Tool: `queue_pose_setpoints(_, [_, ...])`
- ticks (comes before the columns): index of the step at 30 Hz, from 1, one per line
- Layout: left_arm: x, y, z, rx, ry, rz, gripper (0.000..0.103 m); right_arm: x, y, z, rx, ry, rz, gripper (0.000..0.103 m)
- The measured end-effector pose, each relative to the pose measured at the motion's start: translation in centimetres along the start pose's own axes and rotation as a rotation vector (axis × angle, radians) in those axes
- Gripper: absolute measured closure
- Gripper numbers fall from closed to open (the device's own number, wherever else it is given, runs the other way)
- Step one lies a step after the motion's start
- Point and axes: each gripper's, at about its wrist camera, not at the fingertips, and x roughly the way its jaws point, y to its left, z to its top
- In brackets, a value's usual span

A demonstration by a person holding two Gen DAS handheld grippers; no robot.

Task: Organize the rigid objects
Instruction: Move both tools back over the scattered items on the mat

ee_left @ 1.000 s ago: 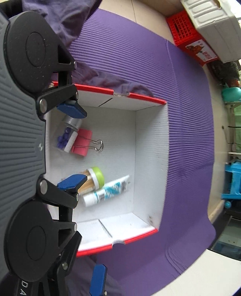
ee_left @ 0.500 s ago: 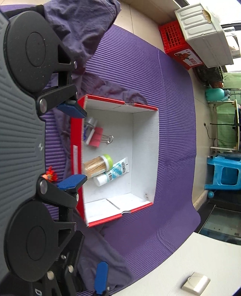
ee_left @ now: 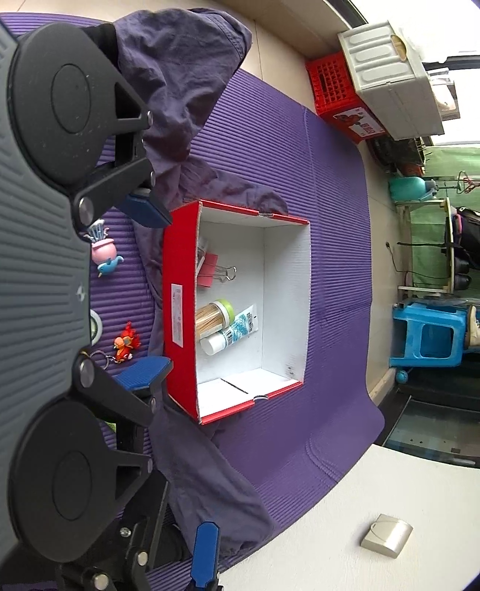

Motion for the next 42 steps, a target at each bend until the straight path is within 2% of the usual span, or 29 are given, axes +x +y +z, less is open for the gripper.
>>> queue_pose_setpoints(3, [-0.8,-0.1,-1.0,-0.002,-0.011,-0.005,0.021,-0.9,0.5,-1.0,-0.012,-0.013,0.009,0.000])
queue_pose_setpoints(6, [-1.6,-0.2,-1.8,-0.006,-0.022,-0.008,0.020,-1.6,0.8,-2.0,-0.007,-0.020,0.017,0.000])
queue_pose_setpoints(10, [-2.4,-0.2,-3.2,-0.028,-0.027,-0.025,0.014,-2.5,0.3,-3.3,0.063,-0.022,0.052,0.000])
queue_pose_setpoints(15, [-2.8,-0.5,-4.5,-0.032,-0.015,-0.033,0.013,-3.1,-0.4,-4.8,0.115,-0.015,0.061,0.000])
queue_pose_setpoints(17, [-2.8,-0.7,-5.0,-0.033,-0.016,-0.034,0.009,-3.3,-0.7,-5.4,0.139,-0.007,0.065,0.000])
queue_pose_setpoints(18, [-2.8,-0.8,-5.2,-0.035,-0.018,-0.037,0.002,-3.3,-0.8,-5.6,0.152,-0.006,0.070,0.000])
queue_pose_setpoints(19, [-2.8,-0.8,-5.5,-0.039,-0.024,-0.043,0.000,-3.4,-0.9,-5.9,0.162,-0.004,0.075,0.000])
queue_pose_setpoints(24, [-2.2,-0.8,-7.2,-0.048,-0.016,-0.056,0.000,-3.5,-0.9,-7.2,0.158,0.008,0.053,0.000])
queue_pose_setpoints(35, [1.2,-0.7,-11.8,-0.069,0.101,-0.077,0.000,-1.8,-1.3,-9.8,0.117,0.087,-0.017,0.001])
queue_pose_setpoints(42, [4.2,-1.1,-14.4,-0.022,0.144,-0.002,0.000,0.6,-1.7,-11.3,0.114,0.163,-0.034,0.001])
